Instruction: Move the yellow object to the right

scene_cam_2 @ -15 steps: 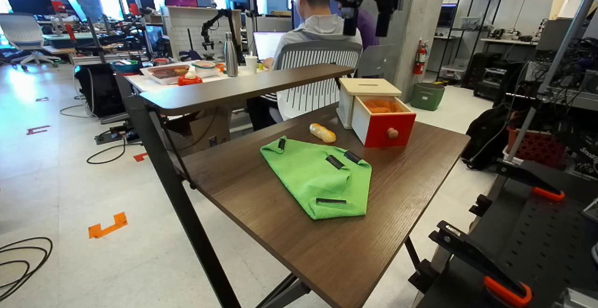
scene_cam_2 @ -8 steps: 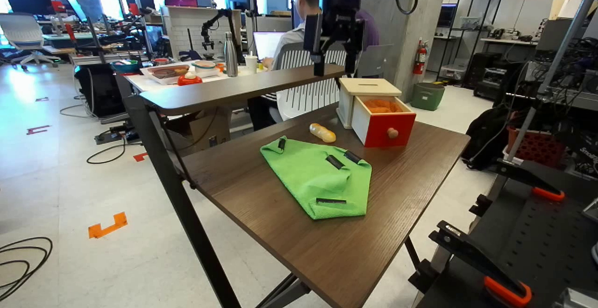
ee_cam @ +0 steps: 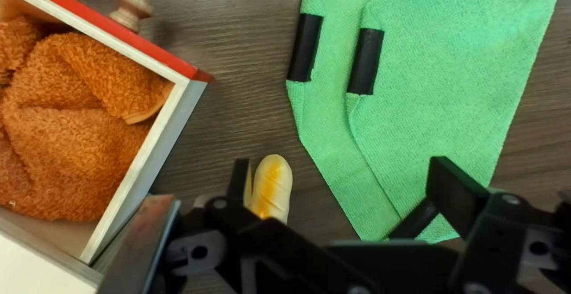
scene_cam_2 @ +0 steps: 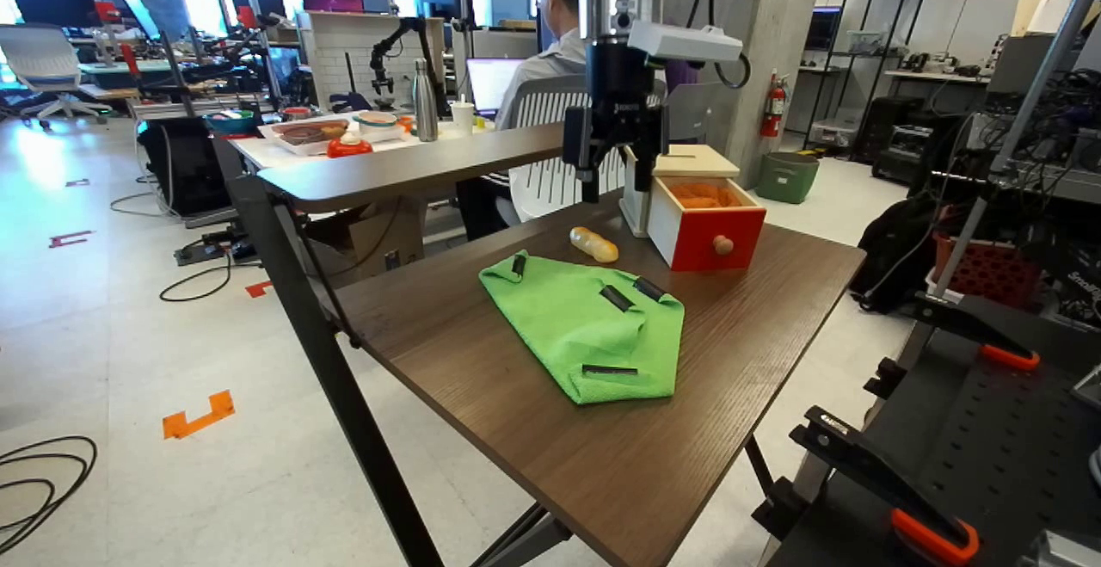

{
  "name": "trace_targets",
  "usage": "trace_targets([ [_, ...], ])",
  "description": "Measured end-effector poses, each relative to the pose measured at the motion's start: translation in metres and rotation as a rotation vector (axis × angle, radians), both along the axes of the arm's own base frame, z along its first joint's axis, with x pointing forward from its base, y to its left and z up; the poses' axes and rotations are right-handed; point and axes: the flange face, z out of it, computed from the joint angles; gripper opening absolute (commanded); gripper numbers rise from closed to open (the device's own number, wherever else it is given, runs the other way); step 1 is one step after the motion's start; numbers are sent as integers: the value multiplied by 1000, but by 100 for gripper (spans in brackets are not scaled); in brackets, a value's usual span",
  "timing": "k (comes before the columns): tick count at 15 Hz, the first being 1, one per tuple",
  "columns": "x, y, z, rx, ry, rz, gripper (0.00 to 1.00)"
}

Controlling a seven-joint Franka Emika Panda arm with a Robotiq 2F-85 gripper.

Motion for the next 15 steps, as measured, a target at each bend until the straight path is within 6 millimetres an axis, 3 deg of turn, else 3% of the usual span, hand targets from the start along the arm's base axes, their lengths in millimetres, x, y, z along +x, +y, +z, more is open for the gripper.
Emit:
trace_targets([
  [8,18,-15,-48,-8,27,-15,100],
  [15,30,-17,-74,-17,25,-11,100],
])
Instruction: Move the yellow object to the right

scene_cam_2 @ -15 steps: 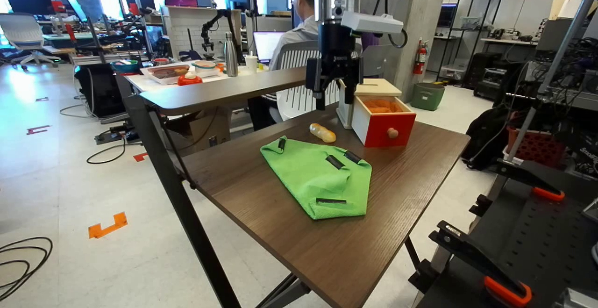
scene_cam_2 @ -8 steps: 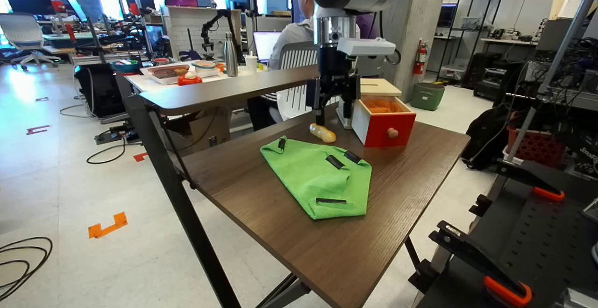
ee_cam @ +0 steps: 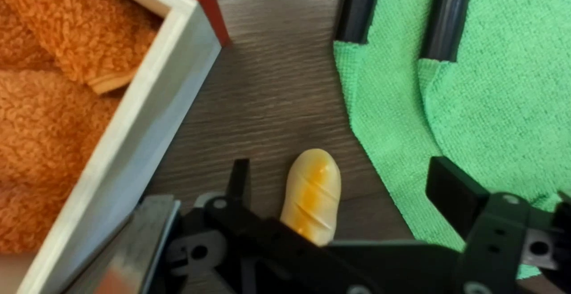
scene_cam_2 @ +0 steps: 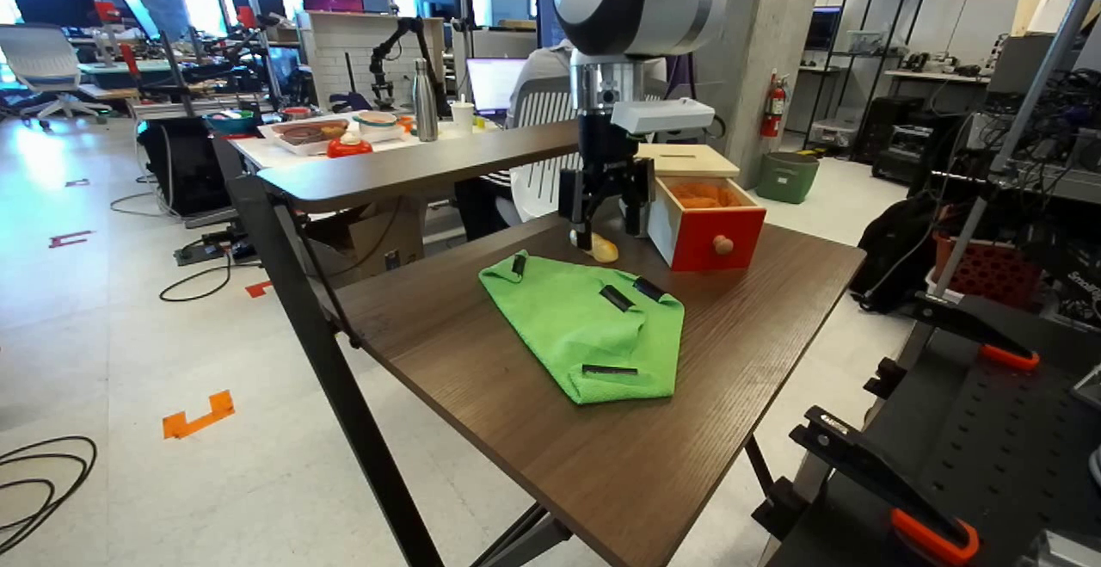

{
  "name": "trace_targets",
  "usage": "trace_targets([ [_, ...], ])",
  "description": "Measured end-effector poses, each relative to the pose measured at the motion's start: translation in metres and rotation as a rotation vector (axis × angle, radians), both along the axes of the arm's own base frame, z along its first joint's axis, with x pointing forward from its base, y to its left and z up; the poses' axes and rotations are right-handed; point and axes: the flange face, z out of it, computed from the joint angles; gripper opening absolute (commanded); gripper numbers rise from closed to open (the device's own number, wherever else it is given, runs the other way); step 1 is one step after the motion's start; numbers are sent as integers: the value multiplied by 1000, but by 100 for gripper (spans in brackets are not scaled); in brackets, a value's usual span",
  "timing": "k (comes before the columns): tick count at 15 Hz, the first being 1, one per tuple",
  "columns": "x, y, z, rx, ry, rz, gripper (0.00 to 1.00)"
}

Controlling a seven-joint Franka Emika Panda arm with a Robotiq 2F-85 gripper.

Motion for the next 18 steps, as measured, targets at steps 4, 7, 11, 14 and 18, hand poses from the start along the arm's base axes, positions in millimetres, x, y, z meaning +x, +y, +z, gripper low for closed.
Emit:
trace_targets([
  [4,10,8,-4,2,-17,10,66],
  [7,18,9,-8,0,-31,9,40],
  [11,26,5,-13,-7,-39,-3,12],
  [14,31,2,-10,-12,-38,-14,9],
  [18,30,9,-1,-9,-1,-6,9],
])
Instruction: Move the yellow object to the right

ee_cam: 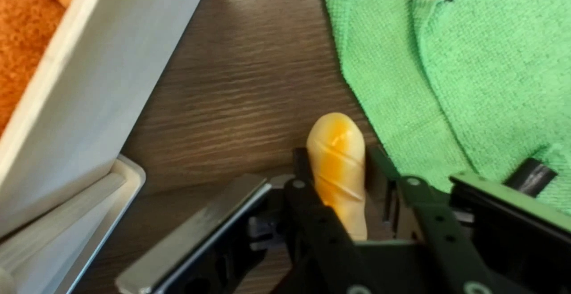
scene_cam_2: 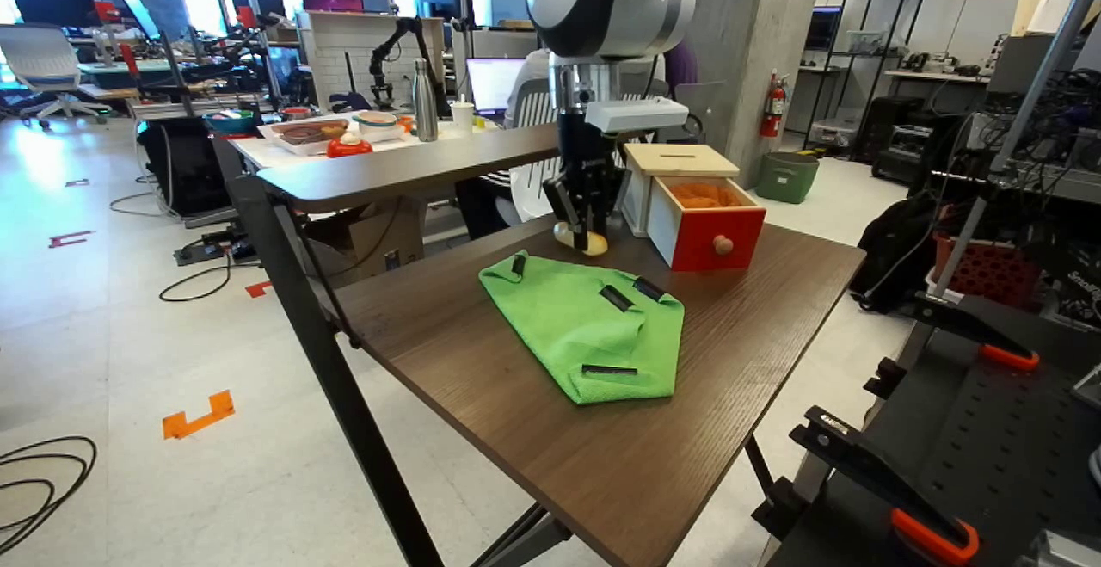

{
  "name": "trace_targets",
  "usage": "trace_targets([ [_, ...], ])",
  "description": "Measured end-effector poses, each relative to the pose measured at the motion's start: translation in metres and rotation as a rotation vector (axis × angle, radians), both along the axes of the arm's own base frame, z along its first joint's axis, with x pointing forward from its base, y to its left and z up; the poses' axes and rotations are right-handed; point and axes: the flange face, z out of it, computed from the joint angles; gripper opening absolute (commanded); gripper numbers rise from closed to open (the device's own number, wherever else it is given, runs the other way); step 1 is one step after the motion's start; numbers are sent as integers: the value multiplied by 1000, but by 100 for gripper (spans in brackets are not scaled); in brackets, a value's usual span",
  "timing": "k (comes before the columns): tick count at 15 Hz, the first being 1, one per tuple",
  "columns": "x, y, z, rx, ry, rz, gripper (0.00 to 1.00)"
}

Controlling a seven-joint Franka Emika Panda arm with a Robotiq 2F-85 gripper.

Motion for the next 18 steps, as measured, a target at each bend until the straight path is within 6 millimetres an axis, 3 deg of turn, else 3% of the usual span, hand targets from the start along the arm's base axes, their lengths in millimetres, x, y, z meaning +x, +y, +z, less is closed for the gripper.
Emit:
trace_targets([
  [4,-20,24,24,6,87,39,9],
  [9,-74,33,71,-8,271,66,9],
  [14,-121,-4,127,-45,327,10,9],
  [18,-140,-70,159,-55,282,-128,9],
])
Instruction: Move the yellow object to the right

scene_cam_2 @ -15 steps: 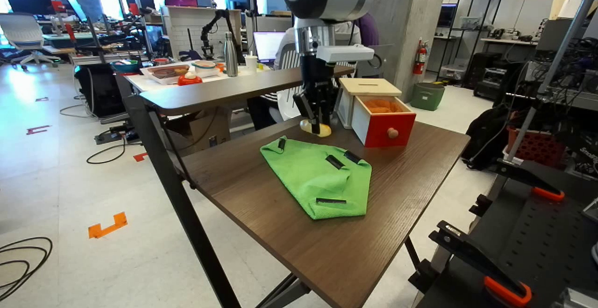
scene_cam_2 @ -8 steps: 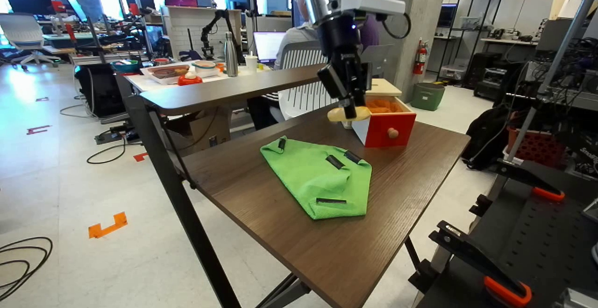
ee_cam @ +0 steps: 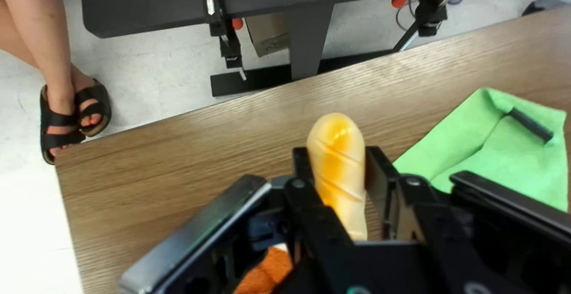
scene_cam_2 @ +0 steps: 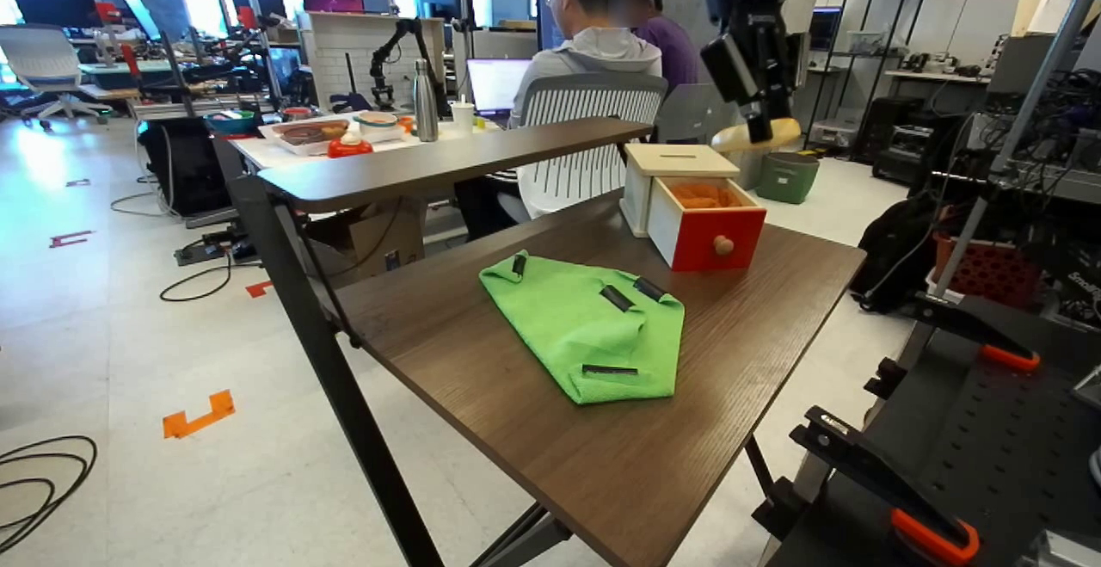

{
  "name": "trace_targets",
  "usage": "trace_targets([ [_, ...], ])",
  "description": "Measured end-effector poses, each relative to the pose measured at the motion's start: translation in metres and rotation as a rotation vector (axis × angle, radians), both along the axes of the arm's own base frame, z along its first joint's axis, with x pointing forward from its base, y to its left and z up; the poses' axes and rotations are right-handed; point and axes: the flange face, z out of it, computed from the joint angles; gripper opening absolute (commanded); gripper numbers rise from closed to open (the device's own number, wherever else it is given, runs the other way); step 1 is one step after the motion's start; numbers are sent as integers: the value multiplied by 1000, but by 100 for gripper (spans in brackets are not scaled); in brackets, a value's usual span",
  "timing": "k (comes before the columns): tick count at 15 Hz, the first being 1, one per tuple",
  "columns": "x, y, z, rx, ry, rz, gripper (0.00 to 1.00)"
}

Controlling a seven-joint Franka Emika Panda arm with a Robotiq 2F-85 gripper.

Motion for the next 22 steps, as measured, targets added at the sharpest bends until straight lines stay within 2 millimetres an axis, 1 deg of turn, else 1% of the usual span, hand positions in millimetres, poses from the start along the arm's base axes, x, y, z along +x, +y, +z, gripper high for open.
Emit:
trace_targets([
  [2,0,-46,9,-11,-53,-80,9],
  [5,-2,-115,14,-33,-114,-195,9],
  [7,-5,-151,11,-46,-133,-254,9],
  [9,-7,-176,-1,-63,-151,-297,9],
  [11,-7,-191,-19,-84,-167,-335,9],
  [14,-5,-203,-55,-104,-178,-375,9],
  [18,-2,-204,-106,-114,-149,-402,9],
  [20,0,-204,-125,-108,-131,-410,9],
  [22,5,-204,-138,-104,-118,-416,9],
])
